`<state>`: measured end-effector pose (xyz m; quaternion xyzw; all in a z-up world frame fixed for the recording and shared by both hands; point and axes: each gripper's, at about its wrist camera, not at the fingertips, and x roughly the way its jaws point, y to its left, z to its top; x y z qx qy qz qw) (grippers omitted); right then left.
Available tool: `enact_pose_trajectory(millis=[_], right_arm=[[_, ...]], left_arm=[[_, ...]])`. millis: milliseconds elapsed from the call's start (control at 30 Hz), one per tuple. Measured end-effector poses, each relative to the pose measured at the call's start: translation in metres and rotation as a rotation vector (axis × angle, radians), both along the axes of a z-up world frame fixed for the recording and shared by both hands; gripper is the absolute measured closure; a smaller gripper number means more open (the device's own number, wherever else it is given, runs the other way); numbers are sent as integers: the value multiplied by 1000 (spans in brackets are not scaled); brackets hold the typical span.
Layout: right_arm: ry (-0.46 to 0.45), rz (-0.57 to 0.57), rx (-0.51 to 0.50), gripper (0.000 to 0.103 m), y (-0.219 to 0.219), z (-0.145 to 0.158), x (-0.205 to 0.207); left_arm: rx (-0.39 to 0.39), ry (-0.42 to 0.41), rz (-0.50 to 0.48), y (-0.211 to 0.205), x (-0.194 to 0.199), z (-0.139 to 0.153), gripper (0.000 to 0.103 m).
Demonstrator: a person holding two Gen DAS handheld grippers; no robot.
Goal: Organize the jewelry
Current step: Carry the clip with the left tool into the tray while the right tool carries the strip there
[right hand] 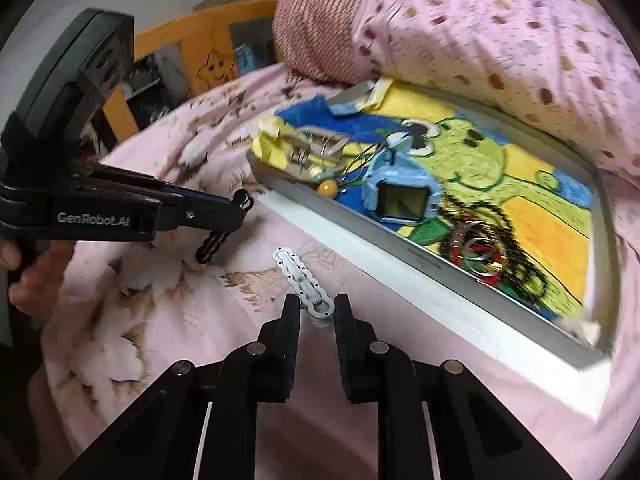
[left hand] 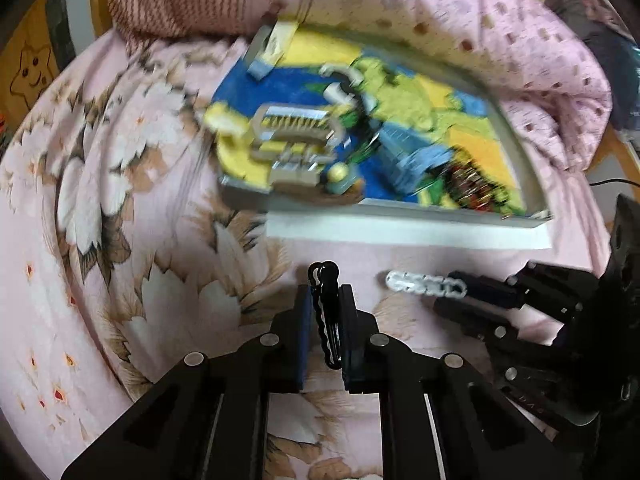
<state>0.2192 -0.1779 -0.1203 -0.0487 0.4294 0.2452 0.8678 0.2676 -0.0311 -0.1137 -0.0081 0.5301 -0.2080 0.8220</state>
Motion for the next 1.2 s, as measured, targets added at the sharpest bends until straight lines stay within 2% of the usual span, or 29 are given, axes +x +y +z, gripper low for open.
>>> enact_pose_trajectory(millis=[133, 267, 367, 500, 667, 800, 900, 1033, 1200], right_arm=[[-50, -56, 22, 87, -10, 20, -14], [-103, -174, 60, 87, -34, 37, -14], [-116, -287, 108, 87, -57, 41, -6], [-99, -416, 151, 87, -82, 35, 5], [-92, -503, 155, 87, -100, 29, 11], [-81, -542, 150, 87, -109, 24, 16], [-59, -565, 138, 86, -113, 19, 19], [-43, -577, 118, 86, -114, 15, 22], [-35, -570, 85, 86, -110, 13, 24]], left_arm=[[-59, -77, -23, -6, -7, 17, 93], [-100, -129, -27, -10, -11, 27, 93], [-150, -182, -4, -14, -6, 35, 93], [-235, -208, 36, -20, 6, 40, 93], [-291, -187, 50, -37, 26, 35, 93], [-316, -161, 17, -53, 34, 27, 93], [-316, -140, -22, -65, 36, 21, 93], [-271, -98, -65, -77, 36, 9, 93], [-251, -74, -71, -78, 36, 2, 93]])
